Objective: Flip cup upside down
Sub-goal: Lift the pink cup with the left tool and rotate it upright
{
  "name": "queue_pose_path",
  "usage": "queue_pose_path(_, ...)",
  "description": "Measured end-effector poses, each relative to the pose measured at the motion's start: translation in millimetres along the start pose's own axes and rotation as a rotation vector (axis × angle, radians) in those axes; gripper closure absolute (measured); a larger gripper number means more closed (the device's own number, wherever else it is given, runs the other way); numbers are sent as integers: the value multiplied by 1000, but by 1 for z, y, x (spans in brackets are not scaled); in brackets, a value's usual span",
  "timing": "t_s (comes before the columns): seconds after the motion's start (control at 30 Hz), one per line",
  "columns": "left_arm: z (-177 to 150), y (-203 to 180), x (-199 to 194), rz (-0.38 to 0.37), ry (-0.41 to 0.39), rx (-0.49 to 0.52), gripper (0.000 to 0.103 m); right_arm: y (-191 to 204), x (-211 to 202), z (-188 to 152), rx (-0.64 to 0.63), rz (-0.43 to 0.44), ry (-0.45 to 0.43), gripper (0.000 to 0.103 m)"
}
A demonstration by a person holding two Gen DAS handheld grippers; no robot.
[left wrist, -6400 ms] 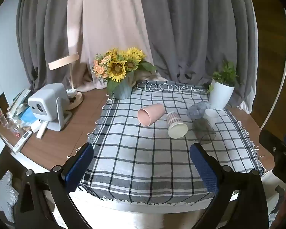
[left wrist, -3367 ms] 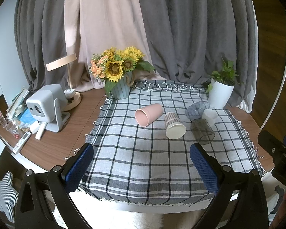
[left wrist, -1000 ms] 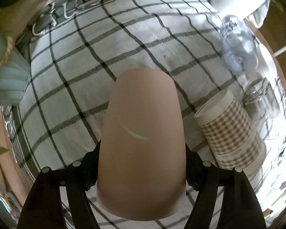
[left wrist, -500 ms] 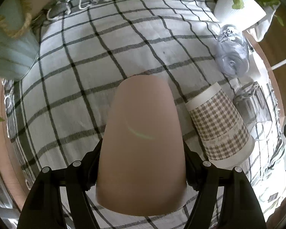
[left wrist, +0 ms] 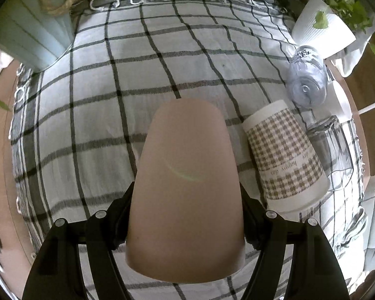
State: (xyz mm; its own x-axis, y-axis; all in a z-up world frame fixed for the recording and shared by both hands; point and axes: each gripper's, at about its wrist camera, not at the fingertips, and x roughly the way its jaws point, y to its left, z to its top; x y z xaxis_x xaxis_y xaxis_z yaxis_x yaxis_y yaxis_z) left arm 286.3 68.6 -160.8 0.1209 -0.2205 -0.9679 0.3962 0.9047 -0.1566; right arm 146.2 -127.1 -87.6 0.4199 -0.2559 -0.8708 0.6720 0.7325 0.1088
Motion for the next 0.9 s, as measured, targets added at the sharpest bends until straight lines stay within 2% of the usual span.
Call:
queue_pose_path(0.43,-44,-17,-12,4,-30,-94,31,-30,-24,-7,-71,33,-37,2)
queue_pose_path(0.9,-117,-43,-22,0,-34,-176,31,-76,-42,-28,-141,64,-40,2)
